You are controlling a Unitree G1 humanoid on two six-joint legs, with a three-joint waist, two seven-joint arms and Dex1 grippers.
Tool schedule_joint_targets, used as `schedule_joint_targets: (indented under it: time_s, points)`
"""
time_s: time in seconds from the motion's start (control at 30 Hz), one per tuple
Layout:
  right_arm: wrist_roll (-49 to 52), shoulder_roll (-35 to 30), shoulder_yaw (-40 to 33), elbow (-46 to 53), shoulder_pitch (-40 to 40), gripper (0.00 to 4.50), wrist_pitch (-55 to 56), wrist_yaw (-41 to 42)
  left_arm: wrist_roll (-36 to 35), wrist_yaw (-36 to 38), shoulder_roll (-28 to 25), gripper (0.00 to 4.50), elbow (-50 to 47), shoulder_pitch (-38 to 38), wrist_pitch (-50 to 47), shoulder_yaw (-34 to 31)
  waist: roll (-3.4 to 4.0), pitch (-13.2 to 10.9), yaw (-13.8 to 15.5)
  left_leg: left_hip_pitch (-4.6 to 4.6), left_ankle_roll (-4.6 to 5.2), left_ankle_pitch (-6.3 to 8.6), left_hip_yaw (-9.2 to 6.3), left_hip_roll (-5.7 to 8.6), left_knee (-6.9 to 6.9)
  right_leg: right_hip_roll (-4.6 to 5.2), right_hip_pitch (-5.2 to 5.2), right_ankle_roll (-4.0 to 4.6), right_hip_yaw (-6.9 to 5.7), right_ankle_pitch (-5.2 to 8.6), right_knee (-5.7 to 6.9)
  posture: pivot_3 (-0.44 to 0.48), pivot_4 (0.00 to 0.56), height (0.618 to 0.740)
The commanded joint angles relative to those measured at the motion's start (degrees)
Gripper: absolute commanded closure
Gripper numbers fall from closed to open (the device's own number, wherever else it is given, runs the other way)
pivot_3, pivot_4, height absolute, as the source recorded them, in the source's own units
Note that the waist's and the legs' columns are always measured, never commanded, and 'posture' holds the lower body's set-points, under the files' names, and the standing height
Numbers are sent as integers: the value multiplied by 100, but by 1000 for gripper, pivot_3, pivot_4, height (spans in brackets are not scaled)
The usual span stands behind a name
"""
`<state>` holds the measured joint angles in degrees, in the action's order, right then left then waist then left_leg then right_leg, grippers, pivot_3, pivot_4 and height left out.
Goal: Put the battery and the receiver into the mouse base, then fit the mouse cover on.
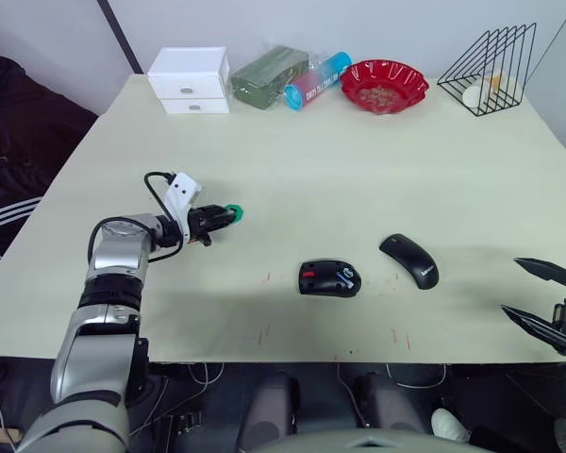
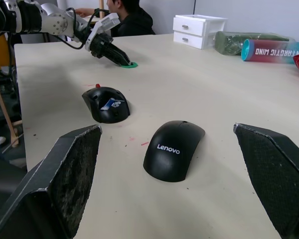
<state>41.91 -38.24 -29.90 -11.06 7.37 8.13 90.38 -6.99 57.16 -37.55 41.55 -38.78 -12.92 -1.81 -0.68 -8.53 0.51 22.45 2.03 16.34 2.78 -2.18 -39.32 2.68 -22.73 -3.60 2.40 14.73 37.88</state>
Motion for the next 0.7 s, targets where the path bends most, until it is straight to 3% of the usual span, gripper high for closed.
schedule_joint_targets:
  time_s: [0.03,0.1,0.7]
  points:
    - [53,-32,-72,100,-34,0,38,17,56,-13,19,3809,99,184,-187,63,1,1,1,0,0,0,0,0,0,0,0,0,0,0,0,0,150,740]
    - [52,-31,-73,103,-34,0,36,18,78,-11,4,4427,95,194,-166,78,1,1,4,-1,0,0,0,0,0,0,0,0,0,0,0,0,150,740]
    - [146,-26,-55,143,-114,0,-30,149,176,316,-308,4424,80,-56,204,148,-1,-1,-1,1,0,0,2,0,0,0,0,0,-1,0,-1,0,150,740]
